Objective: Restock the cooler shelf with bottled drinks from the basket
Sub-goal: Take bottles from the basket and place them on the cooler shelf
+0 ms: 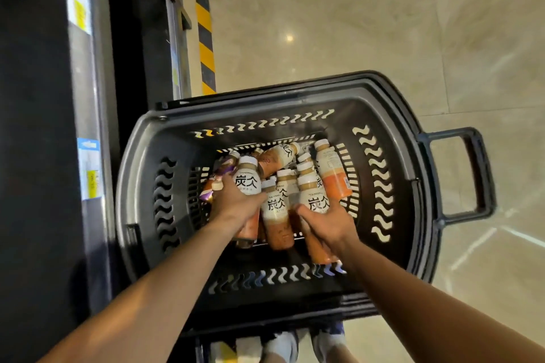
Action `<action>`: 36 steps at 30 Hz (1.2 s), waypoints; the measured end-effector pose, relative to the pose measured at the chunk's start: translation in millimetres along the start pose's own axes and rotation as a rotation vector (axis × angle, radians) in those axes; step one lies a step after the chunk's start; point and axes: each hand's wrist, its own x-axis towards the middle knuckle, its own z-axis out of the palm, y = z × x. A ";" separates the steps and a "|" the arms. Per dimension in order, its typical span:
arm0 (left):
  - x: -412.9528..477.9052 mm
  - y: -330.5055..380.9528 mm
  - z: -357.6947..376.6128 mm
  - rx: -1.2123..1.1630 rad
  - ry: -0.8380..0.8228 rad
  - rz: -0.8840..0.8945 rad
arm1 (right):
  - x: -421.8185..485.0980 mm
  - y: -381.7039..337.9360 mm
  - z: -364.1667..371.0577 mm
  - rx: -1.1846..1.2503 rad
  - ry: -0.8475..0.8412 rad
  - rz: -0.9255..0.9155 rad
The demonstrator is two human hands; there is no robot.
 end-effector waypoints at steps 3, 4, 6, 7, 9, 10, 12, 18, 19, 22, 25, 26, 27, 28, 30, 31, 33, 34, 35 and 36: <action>-59.0 19.1 -19.7 -0.135 -0.036 0.111 | -51.3 -23.7 -32.6 0.069 0.003 -0.055; -80.7 27.6 -27.3 -0.192 -0.039 0.127 | -70.2 -33.6 -43.7 0.093 0.011 -0.068; -127.8 47.5 -44.9 -0.290 -0.058 0.138 | -108.0 -50.1 -68.2 0.119 0.049 -0.078; -152.0 58.7 -55.4 -0.333 -0.079 0.146 | -129.6 -59.4 -81.8 0.128 0.066 -0.091; -202.9 82.6 -79.6 -0.377 -0.114 0.196 | -175.4 -79.6 -109.3 0.144 0.083 -0.133; -230.6 95.4 -93.6 -0.380 -0.119 0.232 | -201.4 -91.5 -123.7 0.144 0.087 -0.157; -283.9 121.5 -120.0 -0.389 -0.103 0.285 | -254.5 -113.2 -152.8 0.158 0.110 -0.207; -425.9 181.0 -184.7 -0.520 -0.034 0.357 | -397.0 -164.8 -225.6 0.234 0.214 -0.339; -444.9 186.7 -192.5 -0.538 -0.027 0.374 | -416.0 -168.9 -235.0 0.242 0.221 -0.356; -497.1 198.5 -211.4 -0.571 -0.004 0.428 | -465.7 -174.5 -259.0 0.263 0.267 -0.395; -543.5 207.5 -225.3 -0.573 -0.012 0.473 | -508.0 -173.6 -277.9 0.298 0.288 -0.427; -557.1 209.7 -229.1 -0.584 -0.016 0.490 | -520.6 -173.1 -282.9 0.322 0.290 -0.436; -569.3 211.8 -232.7 -0.597 -0.021 0.512 | -531.6 -172.7 -287.1 0.346 0.293 -0.445; -581.2 213.1 -235.9 -0.602 -0.028 0.534 | -542.6 -171.7 -290.4 0.369 0.301 -0.453; -601.4 216.1 -242.2 -0.582 -0.040 0.585 | -563.8 -170.3 -296.0 0.414 0.319 -0.479; -609.0 216.9 -244.6 -0.565 -0.046 0.611 | -573.6 -169.5 -297.8 0.436 0.320 -0.490; -620.9 218.1 -249.5 -0.554 -0.047 0.641 | -590.0 -169.1 -299.7 0.470 0.310 -0.505; -626.9 218.5 -252.3 -0.561 -0.048 0.650 | -597.0 -169.2 -300.9 0.482 0.306 -0.513; -632.4 219.1 -255.0 -0.572 -0.051 0.655 | -602.8 -170.2 -302.2 0.487 0.306 -0.524; -638.2 219.9 -257.6 -0.577 -0.055 0.664 | -608.3 -171.9 -303.9 0.489 0.309 -0.535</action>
